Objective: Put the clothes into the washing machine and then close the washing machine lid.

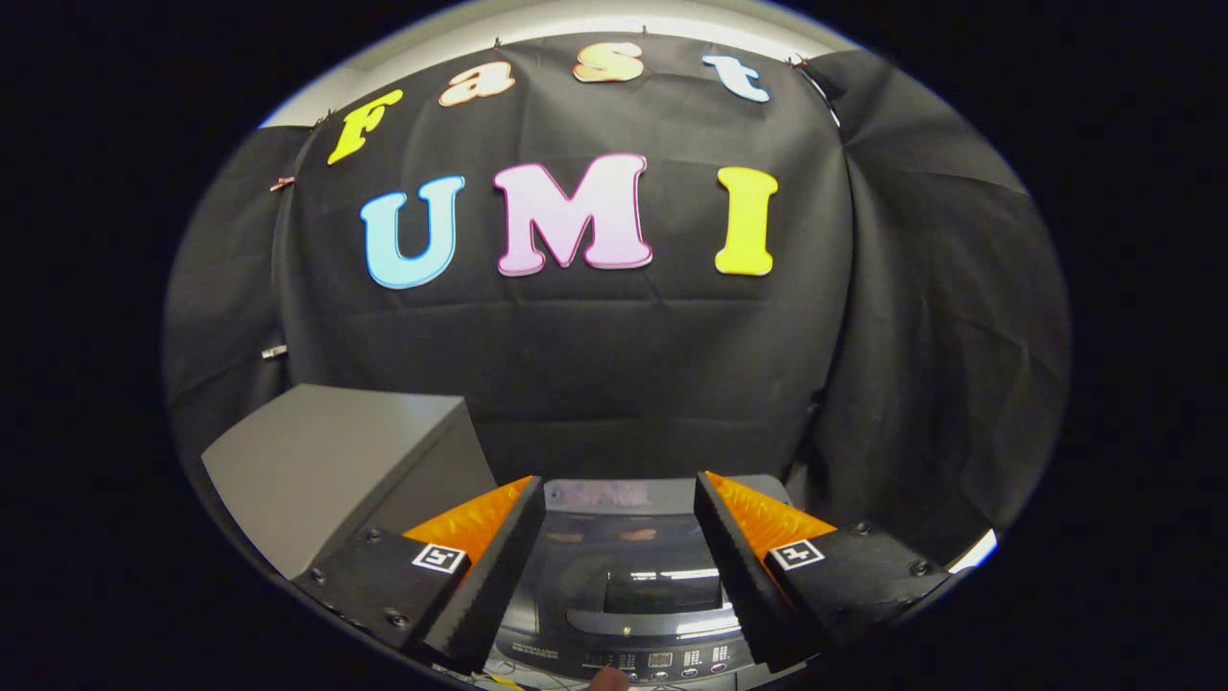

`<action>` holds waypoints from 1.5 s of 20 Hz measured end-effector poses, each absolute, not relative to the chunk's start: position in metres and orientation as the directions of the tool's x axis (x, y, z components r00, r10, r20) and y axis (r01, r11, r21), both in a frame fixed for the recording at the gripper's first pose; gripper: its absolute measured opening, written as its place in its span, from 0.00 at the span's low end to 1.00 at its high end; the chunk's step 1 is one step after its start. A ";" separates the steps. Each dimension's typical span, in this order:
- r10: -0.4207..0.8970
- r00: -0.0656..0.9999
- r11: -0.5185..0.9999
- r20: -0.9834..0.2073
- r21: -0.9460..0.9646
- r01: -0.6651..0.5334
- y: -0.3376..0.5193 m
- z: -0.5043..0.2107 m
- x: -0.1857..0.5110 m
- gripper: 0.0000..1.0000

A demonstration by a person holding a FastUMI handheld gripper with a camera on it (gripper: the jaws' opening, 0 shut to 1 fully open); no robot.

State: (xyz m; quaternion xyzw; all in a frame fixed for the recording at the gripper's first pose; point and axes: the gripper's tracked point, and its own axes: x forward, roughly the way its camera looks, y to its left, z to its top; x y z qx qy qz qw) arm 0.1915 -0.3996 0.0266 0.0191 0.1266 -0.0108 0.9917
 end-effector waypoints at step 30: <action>-0.018 1.000 1.000 0.002 -0.002 0.018 -0.402 0.104 0.171 0.98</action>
